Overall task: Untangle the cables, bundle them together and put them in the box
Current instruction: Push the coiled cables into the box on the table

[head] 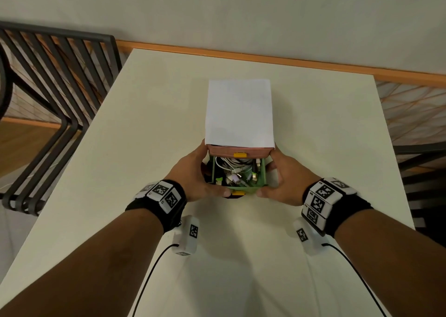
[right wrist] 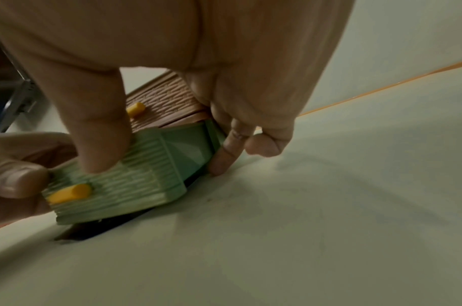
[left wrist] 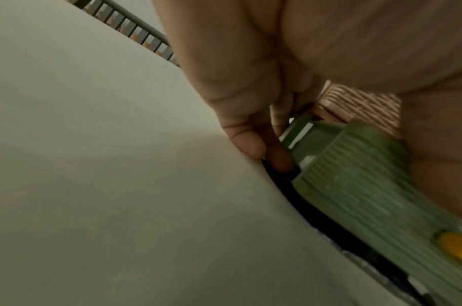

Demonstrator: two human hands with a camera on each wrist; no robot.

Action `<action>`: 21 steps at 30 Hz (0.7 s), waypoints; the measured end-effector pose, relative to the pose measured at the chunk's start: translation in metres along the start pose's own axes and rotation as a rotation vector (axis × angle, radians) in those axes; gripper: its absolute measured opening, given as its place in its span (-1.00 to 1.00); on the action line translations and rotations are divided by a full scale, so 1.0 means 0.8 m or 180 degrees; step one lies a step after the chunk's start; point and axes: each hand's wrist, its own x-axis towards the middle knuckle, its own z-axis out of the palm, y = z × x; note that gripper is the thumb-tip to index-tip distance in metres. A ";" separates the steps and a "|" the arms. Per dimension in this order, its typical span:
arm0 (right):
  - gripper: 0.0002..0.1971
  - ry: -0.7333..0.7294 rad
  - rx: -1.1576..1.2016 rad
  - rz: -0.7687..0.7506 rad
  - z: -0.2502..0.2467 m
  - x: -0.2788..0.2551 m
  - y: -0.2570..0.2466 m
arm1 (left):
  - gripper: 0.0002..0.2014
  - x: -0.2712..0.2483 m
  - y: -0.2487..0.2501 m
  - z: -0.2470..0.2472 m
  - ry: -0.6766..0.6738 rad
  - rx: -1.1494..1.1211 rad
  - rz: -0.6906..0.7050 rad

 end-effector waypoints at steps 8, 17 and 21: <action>-0.52 0.0674 -0.0259 0.0202 0.010 0.017 0.001 | -0.37 0.016 0.003 0.007 0.0643 0.0187 -0.0158; -0.66 0.1075 -0.0331 0.0303 0.024 0.024 0.001 | -0.62 0.025 -0.007 0.016 0.0932 -0.0061 -0.0206; -0.58 0.0978 -0.0156 0.0401 0.023 0.019 0.001 | -0.45 0.017 -0.007 0.013 0.0814 -0.0025 -0.0276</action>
